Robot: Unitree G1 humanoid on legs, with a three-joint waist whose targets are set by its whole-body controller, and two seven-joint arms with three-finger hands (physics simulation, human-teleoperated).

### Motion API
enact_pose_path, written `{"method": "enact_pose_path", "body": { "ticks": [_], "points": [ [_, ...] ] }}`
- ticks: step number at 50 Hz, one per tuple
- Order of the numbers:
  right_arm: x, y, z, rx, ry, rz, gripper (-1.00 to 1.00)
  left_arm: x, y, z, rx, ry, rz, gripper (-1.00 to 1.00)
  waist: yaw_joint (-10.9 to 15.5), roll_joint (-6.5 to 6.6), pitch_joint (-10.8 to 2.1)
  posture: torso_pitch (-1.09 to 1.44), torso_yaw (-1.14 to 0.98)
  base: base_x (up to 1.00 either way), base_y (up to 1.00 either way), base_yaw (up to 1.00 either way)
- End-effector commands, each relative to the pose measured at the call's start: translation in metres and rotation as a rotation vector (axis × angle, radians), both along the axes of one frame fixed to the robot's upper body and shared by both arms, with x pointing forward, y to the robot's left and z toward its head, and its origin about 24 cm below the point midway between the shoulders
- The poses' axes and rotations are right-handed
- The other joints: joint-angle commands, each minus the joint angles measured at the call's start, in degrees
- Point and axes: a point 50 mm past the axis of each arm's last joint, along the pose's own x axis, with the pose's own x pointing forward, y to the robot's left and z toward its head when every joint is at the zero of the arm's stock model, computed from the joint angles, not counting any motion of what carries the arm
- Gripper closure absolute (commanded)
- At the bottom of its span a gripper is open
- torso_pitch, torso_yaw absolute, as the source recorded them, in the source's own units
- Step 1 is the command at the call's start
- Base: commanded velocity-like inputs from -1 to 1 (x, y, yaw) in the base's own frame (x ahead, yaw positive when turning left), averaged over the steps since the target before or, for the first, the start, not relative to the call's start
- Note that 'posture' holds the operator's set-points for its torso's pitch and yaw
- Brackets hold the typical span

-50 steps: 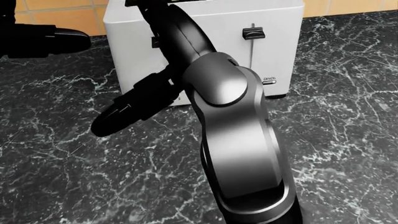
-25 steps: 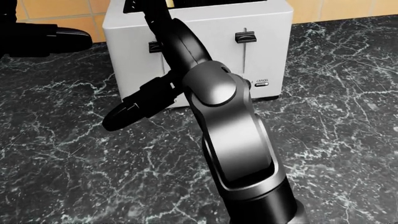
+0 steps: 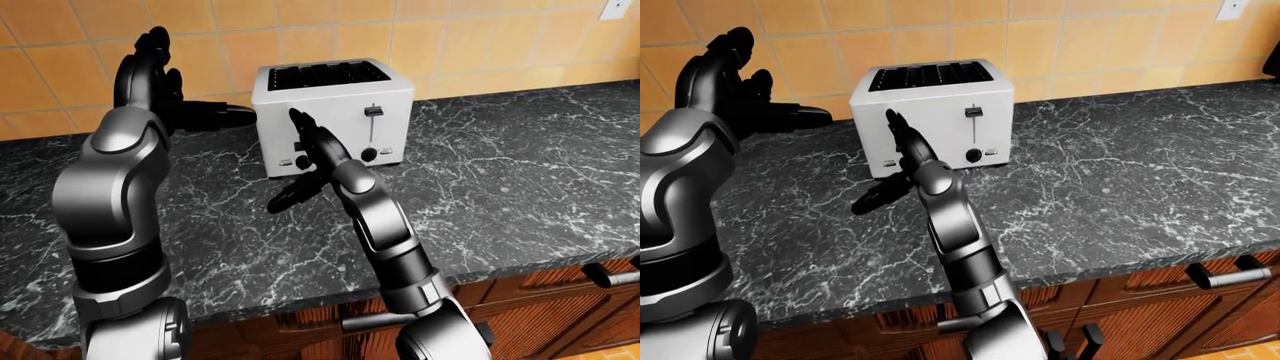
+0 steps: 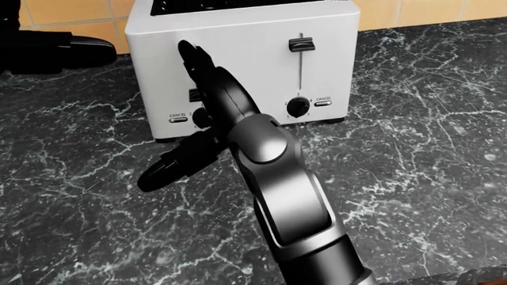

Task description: Push down the lever of the toaster to turn it on.

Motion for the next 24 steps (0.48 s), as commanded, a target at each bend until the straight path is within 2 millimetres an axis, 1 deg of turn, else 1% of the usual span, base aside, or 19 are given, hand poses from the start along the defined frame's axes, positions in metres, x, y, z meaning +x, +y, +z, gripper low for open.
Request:
{"method": "enact_pose_path", "body": {
  "ticks": [1, 9, 14, 24],
  "points": [
    [0.003, 0.001, -0.001, 0.003, 0.012, 0.002, -1.0, -0.005, 0.001, 0.019, 0.01, -0.091, 0.006, -1.0, 0.13, 0.19, -0.46, -0.21, 0.0, 0.0, 0.0, 0.0],
    [0.009, 0.001, -0.02, 0.017, 0.04, -0.001, -1.0, -0.006, 0.001, 0.019, 0.01, -0.093, 0.006, -1.0, 0.21, 0.19, -0.42, -0.21, 0.0, 0.0, 0.0, 0.0],
    [0.014, 0.002, -0.036, 0.023, 0.067, -0.001, -1.0, -0.006, 0.003, 0.019, 0.009, -0.093, 0.009, -1.0, 0.19, 0.25, -0.36, -0.21, 0.0, 0.0, 0.0, 0.0],
    [0.019, 0.001, -0.05, 0.015, 0.101, -0.005, -1.0, -0.007, 0.003, 0.02, 0.007, -0.094, 0.01, -1.0, 0.65, 0.33, -0.35, -0.21, 0.0, 0.0, 0.0, 0.0]
  ]
}}
